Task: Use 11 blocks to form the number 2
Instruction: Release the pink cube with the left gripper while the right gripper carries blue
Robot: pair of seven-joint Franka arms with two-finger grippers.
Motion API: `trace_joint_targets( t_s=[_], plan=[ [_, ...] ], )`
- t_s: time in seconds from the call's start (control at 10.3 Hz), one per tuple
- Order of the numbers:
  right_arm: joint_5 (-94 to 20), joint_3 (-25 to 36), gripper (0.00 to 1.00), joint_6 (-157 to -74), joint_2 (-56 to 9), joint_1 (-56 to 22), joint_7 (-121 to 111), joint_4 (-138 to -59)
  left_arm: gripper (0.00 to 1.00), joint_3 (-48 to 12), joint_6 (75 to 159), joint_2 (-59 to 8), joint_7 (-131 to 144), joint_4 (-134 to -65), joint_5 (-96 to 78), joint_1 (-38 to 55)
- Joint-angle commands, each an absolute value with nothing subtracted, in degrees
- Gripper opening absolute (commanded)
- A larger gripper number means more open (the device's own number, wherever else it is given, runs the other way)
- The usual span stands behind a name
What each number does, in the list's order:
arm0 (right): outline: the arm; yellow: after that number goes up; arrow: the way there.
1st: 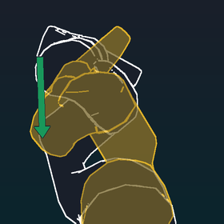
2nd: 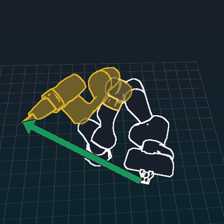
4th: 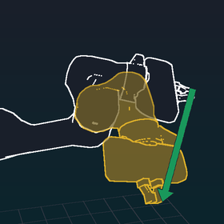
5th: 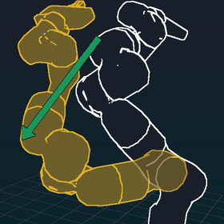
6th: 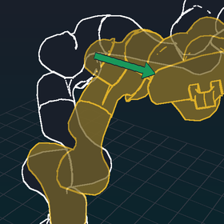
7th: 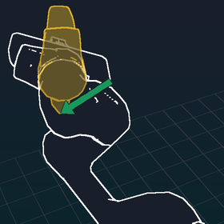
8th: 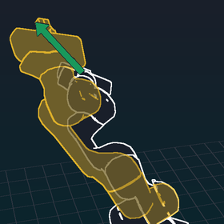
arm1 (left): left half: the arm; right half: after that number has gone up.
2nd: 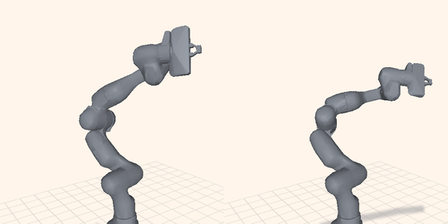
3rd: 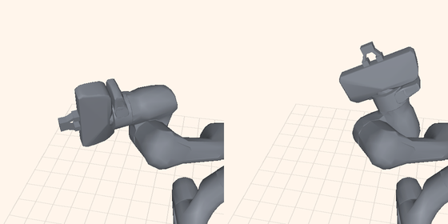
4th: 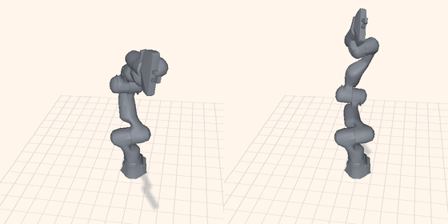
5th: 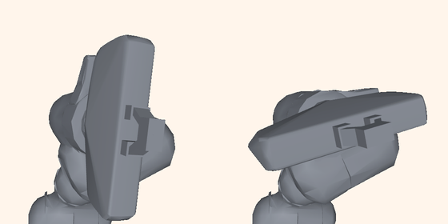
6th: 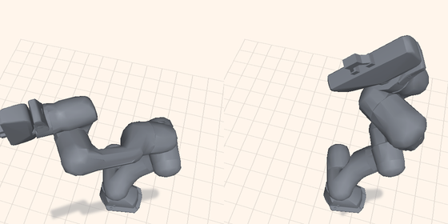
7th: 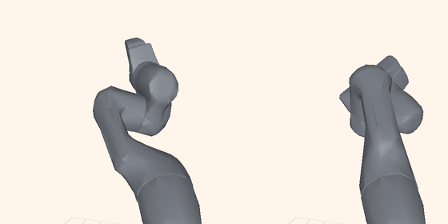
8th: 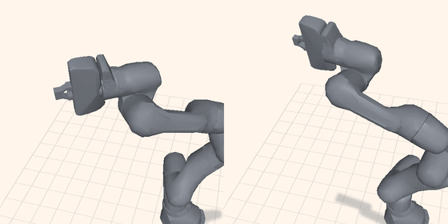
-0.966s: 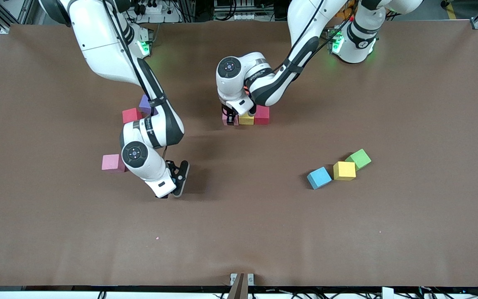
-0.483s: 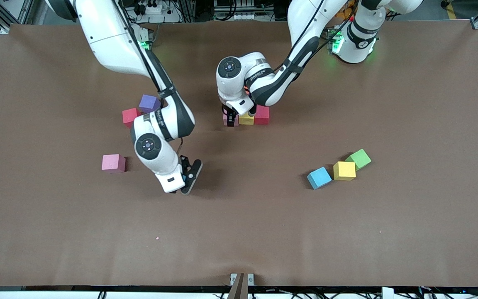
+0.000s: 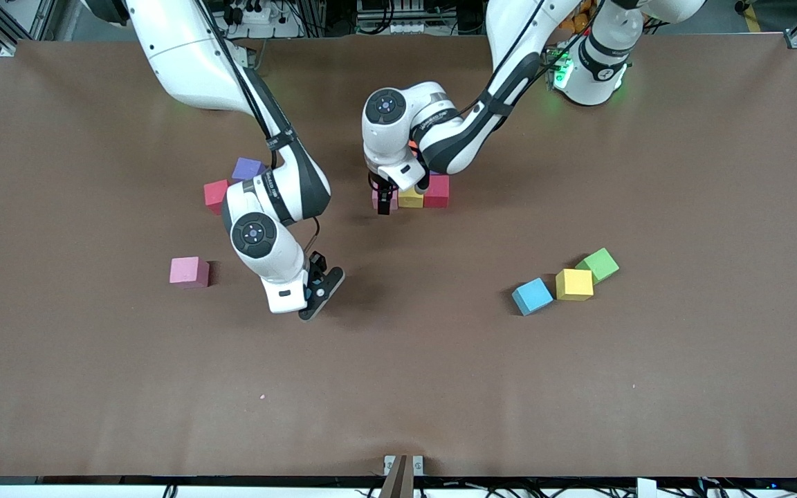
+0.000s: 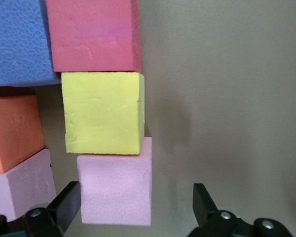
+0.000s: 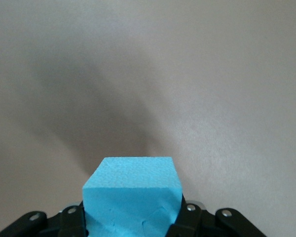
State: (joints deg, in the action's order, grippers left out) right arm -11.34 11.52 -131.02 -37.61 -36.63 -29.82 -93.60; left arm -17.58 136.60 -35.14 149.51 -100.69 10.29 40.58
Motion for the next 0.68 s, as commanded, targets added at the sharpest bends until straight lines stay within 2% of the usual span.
trace_joint_targets(
  t_s=[0.0, 0.29, 0.58],
  plan=[
    [-11.95, 11.25, 0.32, -129.82, -35.34, -37.09, -21.75, -94.92, 1.0, -17.93, 133.96, -30.95, 148.54, -102.04, 11.6, 37.9],
    [-11.95, 11.25, 0.32, -129.9, -34.89, -39.89, -11.63, -95.01, 1.0, -18.1, 130.18, -28.13, 140.48, -101.08, 10.73, 33.59],
    [-11.95, 11.25, 0.31, -130.69, -33.49, -44.28, -0.22, -97.28, 1.0, -18.37, 122.36, -27.25, 125.66, -95.64, 7.76, 25.69]
  ],
)
